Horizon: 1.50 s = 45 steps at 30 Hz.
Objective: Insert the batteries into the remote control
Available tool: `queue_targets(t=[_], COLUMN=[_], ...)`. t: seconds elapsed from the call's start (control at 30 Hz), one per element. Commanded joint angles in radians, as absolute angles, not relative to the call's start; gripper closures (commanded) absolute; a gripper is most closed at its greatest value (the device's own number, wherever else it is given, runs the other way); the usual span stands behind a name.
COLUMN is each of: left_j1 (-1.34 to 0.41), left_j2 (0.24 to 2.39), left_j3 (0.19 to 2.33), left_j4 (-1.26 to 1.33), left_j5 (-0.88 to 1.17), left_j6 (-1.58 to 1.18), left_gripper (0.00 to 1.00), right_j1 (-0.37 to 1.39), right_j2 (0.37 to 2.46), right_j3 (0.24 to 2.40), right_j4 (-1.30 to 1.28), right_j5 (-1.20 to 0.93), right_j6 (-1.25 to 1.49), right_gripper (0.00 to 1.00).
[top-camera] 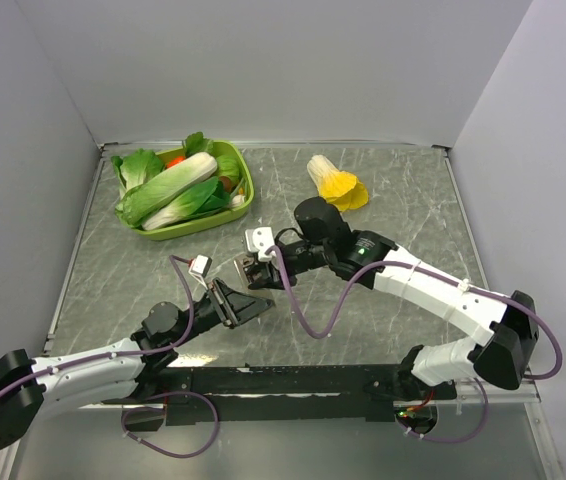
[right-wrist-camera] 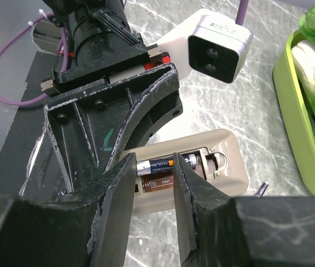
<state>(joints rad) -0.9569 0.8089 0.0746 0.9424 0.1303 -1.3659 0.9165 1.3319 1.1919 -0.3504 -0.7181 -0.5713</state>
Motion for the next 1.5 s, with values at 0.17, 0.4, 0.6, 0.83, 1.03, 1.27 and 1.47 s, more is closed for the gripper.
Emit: queue_targets(t=[0.17,0.4,0.6,0.83,1.03,1.27,1.47], left_j1=[-0.974,-0.976,-0.976,-0.974,-0.976,-0.976,-0.976], left_j2=[0.762,0.727,0.716,0.764,0.814,0.831,0.816], left_j3=[0.164,0.161,0.143,0.109,0.087,0.074,0.068], left_j4=[1.108,1.127,1.103,1.12,1.141,1.144,1.155], left_j5=[0.227,0.235,0.21,0.176,0.164,0.153,0.15], left_j6=[-1.315,-1.298,-1.302,-1.341,-1.359,-1.371,-1.393], left_gripper=[0.99,0.99,0.99,0.99,0.99,0.99,0.99], right_j1=[0.93,0.928,0.928,0.93,0.94,0.942,0.942], right_j2=[1.407,1.425,1.41,1.368,1.339,1.318,1.318], right_j3=[1.141,1.089,1.092,1.17,1.198,1.21,1.164], right_j4=[-0.276,-0.204,-0.169,-0.134,-0.052,-0.064,-0.094], right_j5=[-0.634,-0.641,-0.69,-0.781,-0.844,-0.857,-0.822], right_j6=[-0.588,-0.56,-0.514,-0.442,-0.362,-0.35,-0.396], right_gripper=[0.68,0.72,0.72,0.62,0.5,0.49,0.49])
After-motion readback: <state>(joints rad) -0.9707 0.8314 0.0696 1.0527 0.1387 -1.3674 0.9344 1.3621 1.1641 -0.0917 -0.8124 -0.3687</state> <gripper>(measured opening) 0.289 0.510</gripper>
